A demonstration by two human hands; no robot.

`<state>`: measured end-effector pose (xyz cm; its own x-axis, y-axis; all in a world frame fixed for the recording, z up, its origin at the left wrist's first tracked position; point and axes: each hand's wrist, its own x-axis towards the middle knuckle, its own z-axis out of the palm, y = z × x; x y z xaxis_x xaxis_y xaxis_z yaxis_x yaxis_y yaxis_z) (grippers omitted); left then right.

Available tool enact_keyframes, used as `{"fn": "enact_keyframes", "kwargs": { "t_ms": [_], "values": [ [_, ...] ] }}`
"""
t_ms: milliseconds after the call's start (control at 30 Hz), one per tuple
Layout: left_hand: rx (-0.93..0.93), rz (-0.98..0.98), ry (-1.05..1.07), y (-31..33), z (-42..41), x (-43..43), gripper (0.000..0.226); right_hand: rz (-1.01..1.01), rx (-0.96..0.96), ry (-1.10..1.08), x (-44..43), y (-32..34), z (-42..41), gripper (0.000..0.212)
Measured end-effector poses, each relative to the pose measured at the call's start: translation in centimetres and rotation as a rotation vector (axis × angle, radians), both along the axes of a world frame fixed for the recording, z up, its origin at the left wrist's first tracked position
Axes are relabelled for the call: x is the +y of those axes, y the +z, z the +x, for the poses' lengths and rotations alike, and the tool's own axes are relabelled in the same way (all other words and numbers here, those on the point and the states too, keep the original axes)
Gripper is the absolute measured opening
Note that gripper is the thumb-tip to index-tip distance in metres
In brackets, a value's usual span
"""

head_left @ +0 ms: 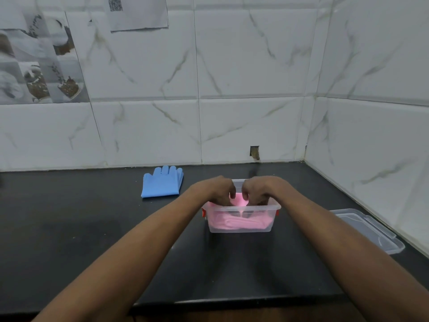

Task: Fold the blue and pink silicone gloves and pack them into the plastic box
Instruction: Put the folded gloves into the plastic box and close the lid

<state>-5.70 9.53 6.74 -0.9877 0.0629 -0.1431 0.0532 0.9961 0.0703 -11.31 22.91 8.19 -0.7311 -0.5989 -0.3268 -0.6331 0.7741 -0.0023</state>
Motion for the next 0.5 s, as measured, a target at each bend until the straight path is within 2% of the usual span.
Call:
{"fn": "enact_keyframes", "kwargs": {
  "t_ms": [133, 233, 300, 400, 500],
  "values": [
    [-0.177, -0.064, 0.057, -0.7, -1.3, 0.1, 0.040, 0.082, 0.062, 0.012, -0.2, -1.3, -0.1, 0.023],
    [-0.177, -0.092, 0.066, -1.4, -1.8, 0.6, 0.041, 0.061, 0.069, -0.009, -0.5, -1.8, -0.1, 0.040],
    [-0.158, -0.091, 0.031, -1.0, -1.7, 0.3, 0.040, 0.072, 0.055, -0.001, -0.5, -1.4, -0.1, 0.040],
    [-0.038, -0.047, -0.051, 0.5, -0.7, -0.9, 0.035, 0.030, -0.040, -0.018, -0.2, -0.3, -0.3, 0.037],
    [0.172, -0.022, -0.091, 1.9, 0.6, -2.6, 0.016, -0.121, -0.052, -0.037, 0.2, 0.8, -0.6, 0.033]
  ]
}}
